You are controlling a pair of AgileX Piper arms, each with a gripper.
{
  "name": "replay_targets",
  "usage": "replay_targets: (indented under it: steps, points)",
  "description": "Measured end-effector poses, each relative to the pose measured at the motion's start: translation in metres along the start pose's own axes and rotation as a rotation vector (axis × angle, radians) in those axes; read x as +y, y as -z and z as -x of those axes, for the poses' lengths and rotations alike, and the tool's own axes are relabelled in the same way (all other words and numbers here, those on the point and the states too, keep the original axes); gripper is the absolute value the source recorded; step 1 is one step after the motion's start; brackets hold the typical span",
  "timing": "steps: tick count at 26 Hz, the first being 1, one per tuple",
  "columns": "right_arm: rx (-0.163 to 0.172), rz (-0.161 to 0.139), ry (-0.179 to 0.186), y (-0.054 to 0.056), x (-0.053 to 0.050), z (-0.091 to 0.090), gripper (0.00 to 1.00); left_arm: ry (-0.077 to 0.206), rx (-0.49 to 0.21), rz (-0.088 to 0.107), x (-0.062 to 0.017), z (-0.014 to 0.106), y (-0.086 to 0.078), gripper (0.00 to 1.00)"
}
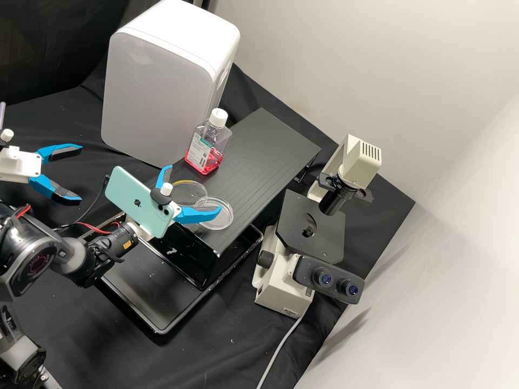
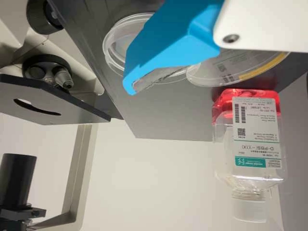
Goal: Remove the lid from the petri dish
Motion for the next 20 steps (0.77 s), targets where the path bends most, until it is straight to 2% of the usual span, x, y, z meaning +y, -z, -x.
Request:
replay_targets:
  steps: [3,6,9,12,16,20]
  points:
    - [-0.005,0.0,-0.011,-0.001,0.004,0.005,1.0,-0.008,-0.01,0.002,0.003,-0.003,0.004,1.0]
    - [-0.009,0.001,-0.018,-0.002,0.007,0.016,1.0,-0.024,0.0,0.037,0.0067,-0.006,0.008,1.0]
    - [-0.012,0.001,-0.016,-0.003,0.008,0.025,1.0,-0.025,0.002,0.047,0.0068,-0.006,0.009,1.0]
    - [-0.025,-0.005,-0.025,-0.004,0.009,0.036,1.0,-0.025,0.002,0.047,0.0068,-0.006,0.009,1.0]
    - [-0.089,-0.053,-0.093,-0.01,0.016,0.054,1.0,-0.025,0.002,0.047,0.0068,-0.006,0.009,1.0]
    - [-0.11,-0.143,-0.12,-0.016,0.019,0.07,1.0,-0.025,0.002,0.047,0.0068,-0.006,0.009,1.0]
